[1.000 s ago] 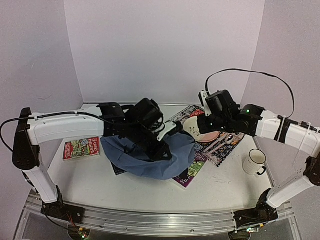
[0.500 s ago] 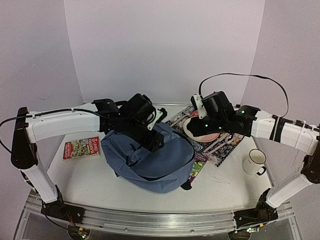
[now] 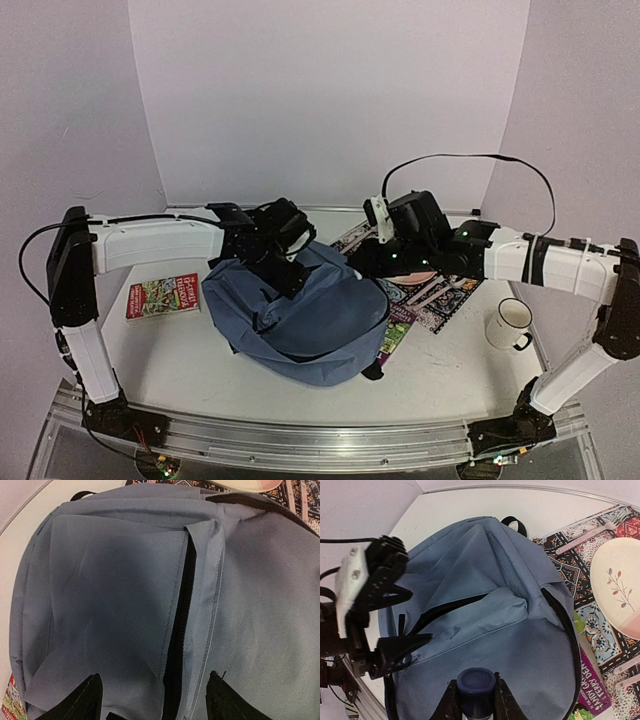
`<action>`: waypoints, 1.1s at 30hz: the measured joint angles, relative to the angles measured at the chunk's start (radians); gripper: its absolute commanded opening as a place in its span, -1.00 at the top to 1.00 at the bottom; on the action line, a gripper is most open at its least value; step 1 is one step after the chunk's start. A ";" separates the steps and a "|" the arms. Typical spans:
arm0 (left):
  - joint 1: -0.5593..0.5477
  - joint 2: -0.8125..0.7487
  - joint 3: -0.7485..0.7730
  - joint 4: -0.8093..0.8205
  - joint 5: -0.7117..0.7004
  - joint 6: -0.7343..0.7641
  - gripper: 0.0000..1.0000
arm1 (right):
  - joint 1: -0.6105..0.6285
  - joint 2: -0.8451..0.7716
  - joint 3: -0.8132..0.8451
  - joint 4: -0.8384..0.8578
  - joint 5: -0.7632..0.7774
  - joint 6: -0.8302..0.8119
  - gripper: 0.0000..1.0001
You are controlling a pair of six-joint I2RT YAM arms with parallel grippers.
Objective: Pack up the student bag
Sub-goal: Pick up the lower front pocket of the student bag, then place the seal in the lower front pocket of the bag.
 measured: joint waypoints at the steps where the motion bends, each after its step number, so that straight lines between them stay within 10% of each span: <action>1: -0.001 0.010 0.001 0.000 0.000 0.007 -0.28 | 0.000 0.001 -0.004 0.011 -0.005 0.011 0.90; 12: -0.001 0.037 0.049 -0.030 -0.069 0.040 0.98 | 0.014 0.056 -0.040 0.173 -0.113 0.152 0.89; 33: 0.003 0.032 0.169 -0.150 0.066 -0.119 1.00 | 0.030 0.385 0.055 0.464 -0.283 0.466 0.89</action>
